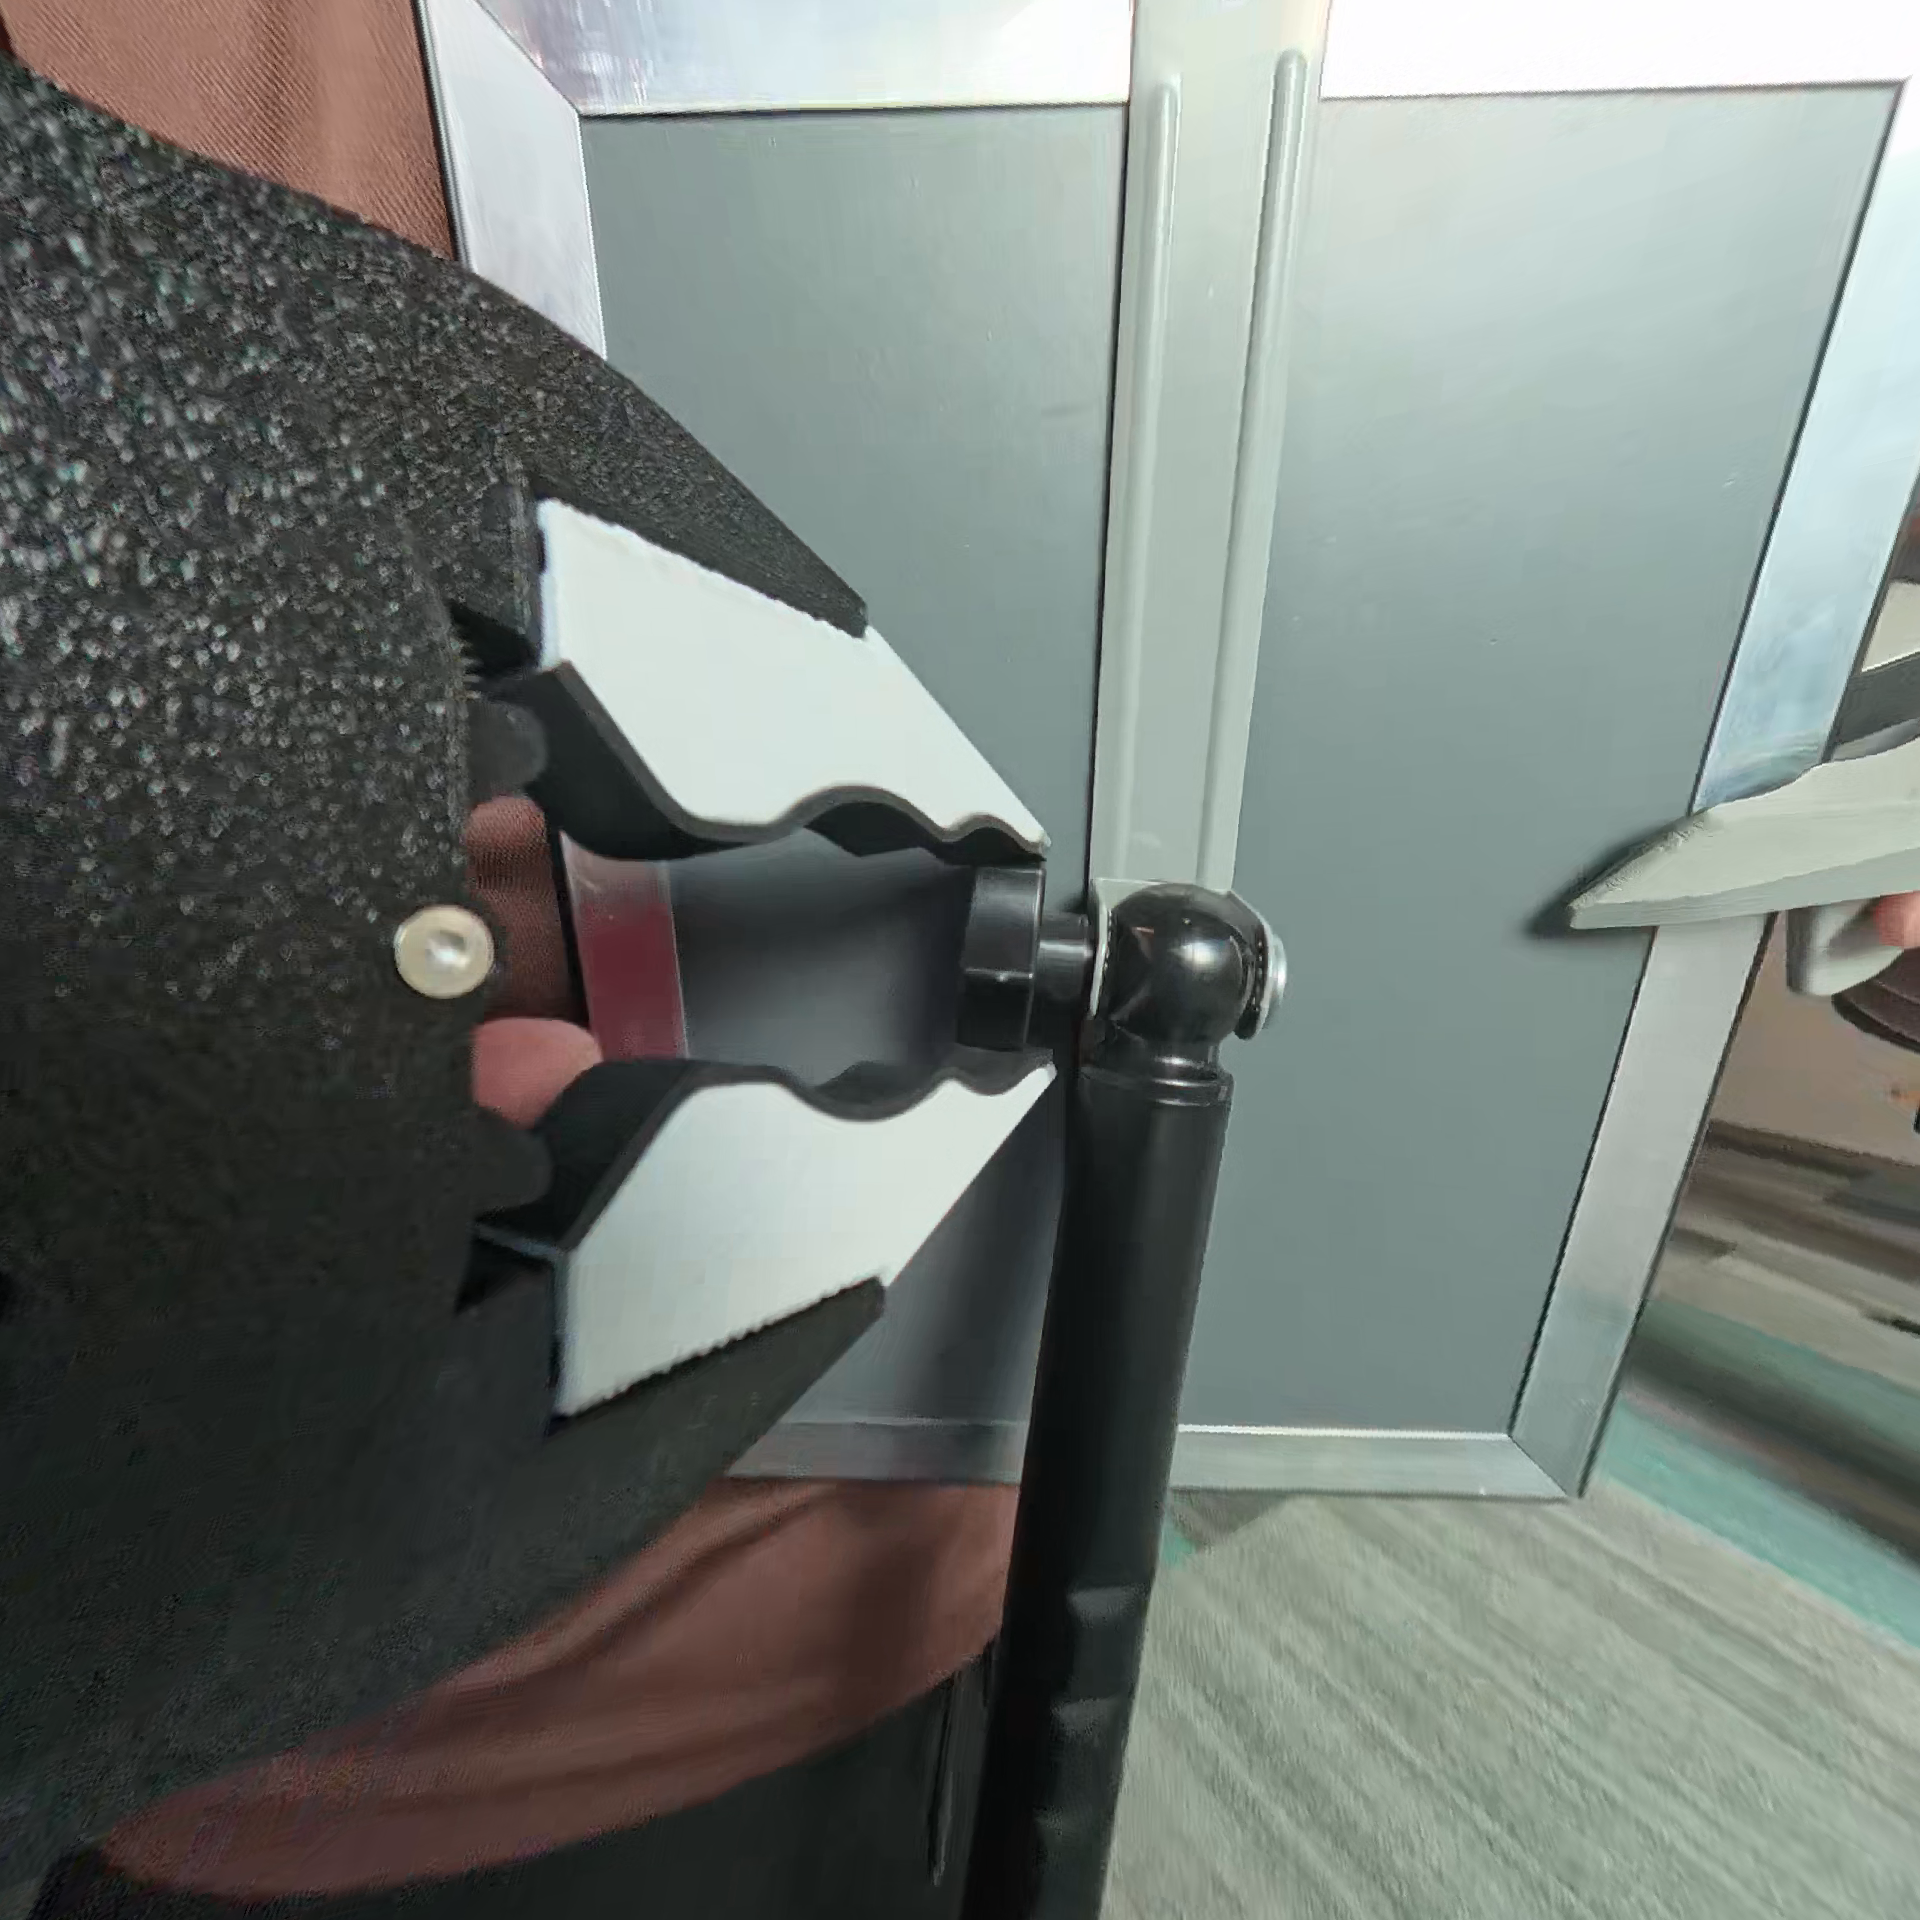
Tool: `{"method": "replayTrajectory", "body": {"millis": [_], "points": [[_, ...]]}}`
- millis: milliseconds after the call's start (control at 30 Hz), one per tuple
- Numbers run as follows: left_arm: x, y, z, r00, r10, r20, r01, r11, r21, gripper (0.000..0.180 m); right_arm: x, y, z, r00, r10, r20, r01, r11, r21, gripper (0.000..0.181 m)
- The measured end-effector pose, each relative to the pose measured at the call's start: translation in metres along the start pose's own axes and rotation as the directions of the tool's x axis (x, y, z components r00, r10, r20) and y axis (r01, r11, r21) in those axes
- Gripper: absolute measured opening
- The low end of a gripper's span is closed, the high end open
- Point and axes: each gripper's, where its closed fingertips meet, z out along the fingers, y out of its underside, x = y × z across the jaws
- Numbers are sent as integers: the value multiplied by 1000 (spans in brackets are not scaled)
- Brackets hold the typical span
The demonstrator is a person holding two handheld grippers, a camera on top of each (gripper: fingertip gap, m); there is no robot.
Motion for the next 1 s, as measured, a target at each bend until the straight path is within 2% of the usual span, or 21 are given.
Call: {"method": "replayTrajectory", "body": {"millis": [200, 333, 433, 500, 567, 667, 733, 800, 867, 1000], "points": [[4, 2, 1, 999, 24, -23, -24, 1000, -2, 15, -8, 8, 4, 966, 150, 211, -132, 986, -99, 35], [3, 3, -1, 999, 25, -29, -25, 1000, 0, 15, -18, 6, 6, 838, 307, 450, -276, 952, -135, 33], [1, 2, -3, 1000, 2, -15, -1, 1000, 31, 16, -19, 2, 6, 816, 291, 499, -267, 956, -121, 33], [-1, 0, -4, 1000, -19, -11, 19, 998, 53, 16, -15, 0, 6, 885, 210, 416, -183, 978, -105, 33], [0, -1, -2, 1000, -8, -13, 9, 998, 64, 16, -7, 2, 3, 966, 68, 248, -41, 993, -112, 36], [0, -2, -4, 1000, -16, -11, 17, 996, 89, 18, 1, -10, -14, 987, -157, -35, 154, 985, -72, 35], [2, 0, -9, 999, -34, -29, 38, 992, 122, 26, -2, -18, -33, 941, -271, -201, 275, 961, -8, 36], [0, 9, -13, 999, -42, -18, 44, 990, 132, 33, -9, -13, -55, 840, -389, -378, 421, 907, 2, 38], [-4, 22, -16, 999, -40, 24, 36, 987, 154, 37, -22, 4, -73, 731, -452, -511, 518, 855, -15, 46], [-10, 38, -12, 996, -81, 26, 71, 958, 277, 40, -28, 60, -88, 544, -502, -673, 580, 804, -131, 42]]}}
